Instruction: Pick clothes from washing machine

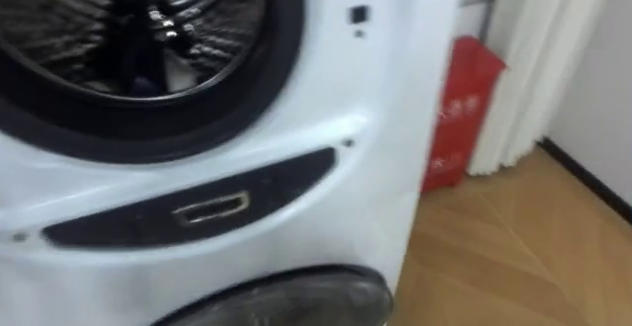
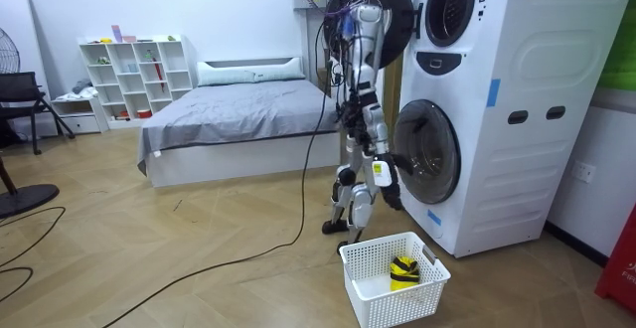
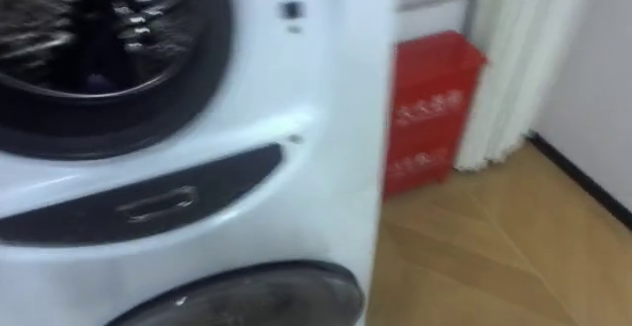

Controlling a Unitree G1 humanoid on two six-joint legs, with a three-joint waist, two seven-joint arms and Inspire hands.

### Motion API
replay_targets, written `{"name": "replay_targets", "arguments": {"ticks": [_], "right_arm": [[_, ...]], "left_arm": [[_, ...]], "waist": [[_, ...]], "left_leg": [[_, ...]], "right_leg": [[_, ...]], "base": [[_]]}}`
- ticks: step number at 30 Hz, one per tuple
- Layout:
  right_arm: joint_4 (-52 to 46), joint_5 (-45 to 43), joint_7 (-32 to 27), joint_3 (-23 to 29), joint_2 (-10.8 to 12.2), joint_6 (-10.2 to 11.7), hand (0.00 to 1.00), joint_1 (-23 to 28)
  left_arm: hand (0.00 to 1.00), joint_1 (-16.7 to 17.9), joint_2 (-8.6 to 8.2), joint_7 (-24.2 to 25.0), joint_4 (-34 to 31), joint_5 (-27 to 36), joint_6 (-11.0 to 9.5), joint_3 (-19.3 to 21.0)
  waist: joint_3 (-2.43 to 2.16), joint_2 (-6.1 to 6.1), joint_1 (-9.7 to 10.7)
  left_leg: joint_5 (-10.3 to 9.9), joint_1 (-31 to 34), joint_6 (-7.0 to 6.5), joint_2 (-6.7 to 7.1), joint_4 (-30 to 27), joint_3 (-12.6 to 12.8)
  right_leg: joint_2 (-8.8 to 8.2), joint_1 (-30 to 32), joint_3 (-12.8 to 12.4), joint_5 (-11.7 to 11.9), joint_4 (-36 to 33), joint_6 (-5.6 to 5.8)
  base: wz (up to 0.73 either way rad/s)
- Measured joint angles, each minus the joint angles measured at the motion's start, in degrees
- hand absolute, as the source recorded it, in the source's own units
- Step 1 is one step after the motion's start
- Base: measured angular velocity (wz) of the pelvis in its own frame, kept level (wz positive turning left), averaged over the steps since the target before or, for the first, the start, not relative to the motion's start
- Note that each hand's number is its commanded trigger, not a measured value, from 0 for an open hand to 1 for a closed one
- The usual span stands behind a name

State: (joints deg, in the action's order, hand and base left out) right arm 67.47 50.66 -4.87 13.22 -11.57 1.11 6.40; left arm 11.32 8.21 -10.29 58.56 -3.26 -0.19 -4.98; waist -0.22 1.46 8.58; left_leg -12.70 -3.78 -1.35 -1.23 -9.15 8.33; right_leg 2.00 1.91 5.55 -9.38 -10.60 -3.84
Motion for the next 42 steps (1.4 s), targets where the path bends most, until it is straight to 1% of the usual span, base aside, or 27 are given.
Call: {"name": "replay_targets", "arguments": {"ticks": [1, 2, 3, 4, 5, 7, 8, 9, 10, 11, 12, 13, 14, 15, 16, 18, 20, 23, 25, 28, 30, 34, 38, 42], "right_arm": [[2.4, 0.8, 0.1, -0.1, 0.8, -0.3, 0.0, 0.3], [4.2, 1.2, 0.6, -0.7, 1.5, -1.1, 0.0, 0.4], [4.6, 1.2, 0.9, -0.7, 2.0, -1.4, 0.0, 0.7], [5.7, 1.2, 1.7, -0.7, 2.9, -2.1, 0.0, 1.2], [6.6, 1.2, 2.7, -0.8, 3.5, -3.1, 0.0, 1.5], [7.9, 0.7, 4.1, -0.8, 3.6, -4.1, 0.0, 1.3], [8.2, -0.5, 5.0, -0.8, 3.6, -4.6, 0.0, 0.8], [8.4, -1.6, 5.6, -0.8, 3.6, -4.7, 0.0, 0.6], [8.6, -3.9, 6.6, -1.2, 3.6, -4.8, 0.0, -0.1], [8.6, -5.4, 7.5, -3.2, 3.6, -4.8, 0.0, -0.5], [8.6, -5.9, 7.7, -4.4, 3.6, -4.9, 0.0, -0.9], [8.6, -6.7, 8.5, -7.1, 3.6, -4.9, 0.0, -1.7], [8.5, -8.2, 9.3, -8.8, 3.6, -5.0, 0.0, -2.6], [8.5, -8.8, 9.6, -9.6, 3.6, -5.0, 0.0, -3.0], [8.4, -10.3, 10.1, -10.7, 3.6, -4.9, 0.0, -3.6], [8.0, -11.9, 10.7, -12.7, 3.6, -4.7, 0.0, -4.8], [6.7, -15.2, 11.7, -16.0, 3.7, -4.2, 0.0, -5.5], [6.0, -17.3, 12.0, -17.6, 4.2, -4.1, 0.0, -4.7], [6.0, -17.5, 11.6, -18.9, 4.3, -4.1, 0.0, -4.3], [6.1, -19.7, 10.7, -19.3, 4.3, -4.1, 0.0, -2.9], [6.1, -20.6, 9.9, -19.3, 4.2, -4.1, 0.0, -2.2], [6.2, -22.1, 9.2, -19.3, 4.3, -3.1, 0.0, -2.0], [6.2, -23.1, 8.3, -19.2, 4.3, -2.4, 0.0, -1.9], [6.3, -24.0, 7.8, -19.1, 4.3, -2.4, 0.0, -2.0]], "left_arm": [[0.0, 1.1, -0.3, -0.6, 0.1, -0.6, 0.3, 2.3], [0.0, 1.8, -0.35, -0.9, 0.1, -1.5, 0.5, 4.4], [0.0, 2.1, -0.34, -0.9, 0.1, -1.9, 0.7, 5.5], [0.0, 2.2, -0.34, -1.2, 0.1, -2.8, 0.9, 7.6], [0.0, 2.4, -0.4, -1.7, 0.3, -3.7, 1.1, 9.3], [0.0, 2.9, -0.4, -2.1, 1.6, -4.7, 1.3, 10.8], [0.0, 3.2, -0.41, -2.1, 2.8, -6.4, 1.8, 11.9], [0.0, 3.3, -0.39, -2.1, 3.3, -7.1, 2.0, 12.2], [0.0, 3.9, -0.46, -2.1, 3.5, -8.8, 2.8, 13.1], [0.0, 4.1, -0.46, -2.1, 3.4, -9.5, 3.2, 13.6], [0.0, 4.1, -0.42, -2.0, 3.4, -9.8, 3.5, 13.7], [0.0, 4.0, -0.36, -1.9, 3.4, -10.0, 3.9, 13.7], [0.0, 4.0, -0.39, -1.5, 3.4, -10.7, 4.1, 13.7], [0.0, 4.0, -0.39, -1.4, 3.4, -11.1, 4.1, 13.6], [0.0, 3.7, -0.43, -1.1, 3.5, -11.6, 4.1, 13.6], [0.0, 3.2, -0.51, -0.7, 3.5, -12.3, 4.3, 13.4], [0.0, 2.8, -0.6, -0.6, 3.5, -13.0, 4.9, 11.4], [0.0, 2.4, -1.04, -0.6, 3.6, -14.9, 5.2, 10.7], [0.0, 2.2, -1.17, -0.6, 3.7, -15.0, 5.3, 10.3], [0.0, 2.0, -1.18, -0.7, 3.7, -14.9, 6.2, 10.3], [0.0, 1.6, -1.17, -0.8, 3.7, -14.9, 6.4, 10.3], [0.0, 1.3, -1.33, -1.3, 4.2, -14.8, 6.3, 10.3], [0.0, 0.9, -2.38, -2.7, 4.8, -14.8, 5.9, 10.3], [0.0, 0.7, -2.45, -2.9, 6.9, -14.8, 5.6, 10.4]], "waist": [[-0.15, -0.32, -1.2], [0.06, -0.78, -1.8], [0.06, -1.01, -2.1], [0.19, -1.63, -2.6], [0.33, -2.1, -3.7], [0.29, -2.63, -4.6], [0.21, -2.78, -4.6], [0.23, -2.96, -4.7], [0.19, -3.08, -5.3], [0.16, -3.26, -6.3], [0.27, -3.33, -7.1], [0.57, -3.41, -7.7], [0.71, -3.54, -8.2], [0.74, -3.64, -8.6], [0.97, -3.77, -9.1], [0.98, -3.8, -9.2], [1.01, -3.64, -9.6], [0.98, -3.39, -10.3], [0.93, -3.18, -10.5], [0.95, -2.86, -10.2], [0.92, -2.75, -10.0], [0.85, -2.69, -9.5], [0.78, -2.68, -9.5], [0.66, -2.93, -9.6]], "left_leg": [[0.0, -0.2, 0.0, 0.09, 0.1, -0.9], [0.0, -0.8, 0.0, 0.17, 0.3, -1.6], [0.0, -0.9, 0.0, 0.21, 0.5, -2.5], [0.0, -1.3, 0.01, 0.48, 0.5, -3.5], [0.0, -1.8, 0.01, 0.82, 0.6, -4.2], [0.0, -1.9, 0.01, 1.02, 0.5, -5.0], [0.0, -2.0, 0.01, 1.13, 0.5, -5.6], [0.0, -2.0, 0.01, 1.16, 0.5, -5.6], [0.0, -2.0, 0.01, 1.11, 0.4, -5.5], [0.0, -2.1, 0.01, 1.08, 0.4, -5.6], [0.0, -2.2, 0.01, 1.04, 0.4, -5.6], [0.0, -2.3, 0.01, 1.04, 0.4, -6.1], [0.0, -2.4, 0.01, 1.04, 0.4, -6.4], [0.0, -2.5, 0.01, 1.04, 0.4, -6.7], [0.0, -2.5, 0.01, 1.04, 0.4, -7.0], [-0.1, -2.4, 0.09, 1.1, 0.3, -7.0], [-0.1, -2.5, 0.1, 1.14, 0.3, -6.9], [-0.1, -2.8, 0.1, 1.12, 0.3, -7.0], [-0.1, -2.9, 0.1, 1.1, 0.3, -7.0], [-0.1, -2.7, 0.1, 1.13, 0.3, -7.0], [-0.1, -2.7, 0.1, 1.17, 0.3, -6.9], [-0.1, -2.9, 0.1, 1.4, 0.3, -6.6], [-0.1, -3.4, 0.1, 1.44, 0.4, -6.1], [-0.1, -3.9, 0.1, 1.44, 0.4, -5.9]], "right_leg": [[-0.1, -0.9, 0.6, -0.1, 0.2, 0.05], [-0.14, -2.0, 1.4, -0.1, 0.9, 0.06], [-0.19, -2.4, 2.0, -0.1, 1.2, 0.05], [-0.31, -3.2, 2.6, -0.3, 1.5, 0.09], [-0.31, -4.1, 2.9, -0.4, 2.2, 0.1], [-0.45, -5.2, 3.5, -0.5, 2.9, 0.23], [-0.58, -5.6, 4.1, -0.6, 3.0, 0.33], [-0.65, -5.7, 4.2, -0.7, 3.0, 0.37], [-0.73, -5.8, 4.4, -0.8, 3.0, 0.42], [-0.77, -5.8, 4.4, -0.8, 3.0, 0.42], [-0.79, -5.9, 4.5, -0.8, 3.0, 0.42], [-0.84, -6.2, 4.8, -0.8, 3.0, 0.42], [-0.89, -6.3, 5.2, -0.8, 2.9, 0.42], [-0.9, -6.3, 5.3, -0.8, 2.9, 0.42], [-0.95, -6.7, 5.7, -0.8, 3.0, 0.43], [-0.99, -6.9, 5.9, -0.9, 3.0, 0.66], [-1.0, -6.9, 5.9, -1.0, 3.0, 0.69], [-0.97, -7.0, 5.8, -1.0, 3.0, 0.68], [-0.97, -7.1, 5.7, -1.0, 2.9, 0.68], [-0.93, -7.2, 5.7, -1.0, 2.9, 0.68], [-0.91, -7.2, 5.6, -1.0, 2.9, 0.68], [-0.86, -7.3, 5.3, -1.0, 2.9, 0.66], [-0.84, -7.5, 4.5, -1.0, 2.9, 0.66], [-0.79, -7.9, 4.0, -1.0, 3.0, 0.68]], "base": [[0.15], [0.24], [0.4], [0.39], [0.29], [0.19], [0.25], [0.22], [0.07], [0.0], [0.04], [0.14], [0.17], [0.16], [0.2], [0.22], [0.09], [0.0], [0.0], [0.0], [-0.03], [-0.03], [-0.09], [-0.08]]}}
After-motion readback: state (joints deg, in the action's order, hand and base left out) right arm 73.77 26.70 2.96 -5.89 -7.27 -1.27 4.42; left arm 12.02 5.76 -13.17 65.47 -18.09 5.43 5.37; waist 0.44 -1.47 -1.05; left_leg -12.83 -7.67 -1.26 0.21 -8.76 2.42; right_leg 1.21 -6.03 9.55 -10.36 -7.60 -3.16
